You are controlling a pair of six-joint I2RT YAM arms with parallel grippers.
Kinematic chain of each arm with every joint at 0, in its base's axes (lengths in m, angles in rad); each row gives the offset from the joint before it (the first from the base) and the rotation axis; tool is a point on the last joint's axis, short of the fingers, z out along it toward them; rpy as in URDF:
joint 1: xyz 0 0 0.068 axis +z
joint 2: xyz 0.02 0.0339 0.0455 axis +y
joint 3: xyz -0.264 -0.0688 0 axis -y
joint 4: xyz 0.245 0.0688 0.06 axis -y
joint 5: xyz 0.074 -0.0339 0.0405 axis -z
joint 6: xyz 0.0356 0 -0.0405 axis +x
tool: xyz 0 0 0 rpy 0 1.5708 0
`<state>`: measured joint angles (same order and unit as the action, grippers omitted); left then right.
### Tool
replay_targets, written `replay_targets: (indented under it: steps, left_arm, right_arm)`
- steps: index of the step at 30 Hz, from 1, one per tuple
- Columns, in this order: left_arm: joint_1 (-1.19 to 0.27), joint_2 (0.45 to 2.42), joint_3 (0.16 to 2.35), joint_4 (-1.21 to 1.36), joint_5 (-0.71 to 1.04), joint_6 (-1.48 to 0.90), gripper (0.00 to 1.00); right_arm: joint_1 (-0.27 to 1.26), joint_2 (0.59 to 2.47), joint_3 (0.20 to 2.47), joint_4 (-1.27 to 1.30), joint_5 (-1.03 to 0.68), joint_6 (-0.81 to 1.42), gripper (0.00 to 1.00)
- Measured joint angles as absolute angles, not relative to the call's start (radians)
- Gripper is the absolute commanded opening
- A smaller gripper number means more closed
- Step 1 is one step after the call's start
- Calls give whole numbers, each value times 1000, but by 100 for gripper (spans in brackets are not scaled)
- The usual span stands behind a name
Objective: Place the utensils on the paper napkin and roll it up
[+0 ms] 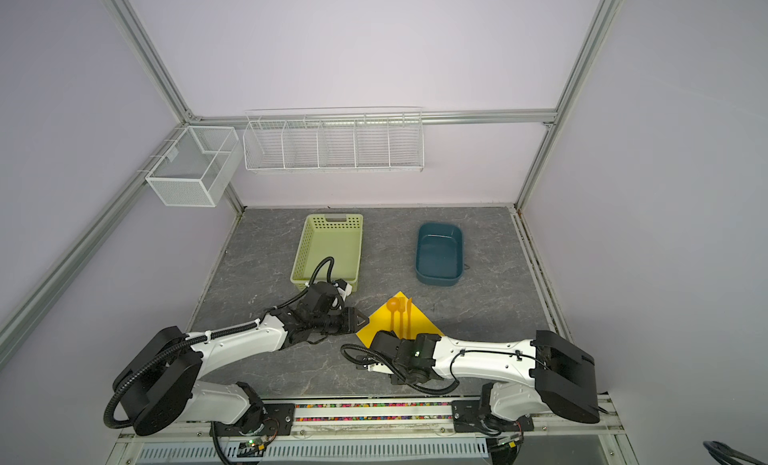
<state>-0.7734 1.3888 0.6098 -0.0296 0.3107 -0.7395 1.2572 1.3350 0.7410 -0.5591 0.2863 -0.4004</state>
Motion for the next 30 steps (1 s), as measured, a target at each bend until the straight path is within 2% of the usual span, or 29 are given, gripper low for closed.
replay_targets:
  steps: [6,13,24,28,30]
  left_arm:
    - [-774,1387,610,-36,311,-736,40]
    - [-785,1384,610,-38,321,-724,37]
    - [-800,1308,566,-42,350,-726,36]
    - [-806,1303,526,-33,365,-737,35]
    - [-812,1303,508,-20,371,-748,35]
  right_arm:
    - [1230,1326,741,-561,260,-408,13]
    - [1179,1328,748,-559,237,-432,12]
    - [1121,1373,759,-519,235,-467,30]
    - [1102,1382,759,-501,239,-476,38]
    - [1093,1382,759,-491,240,-479,46]
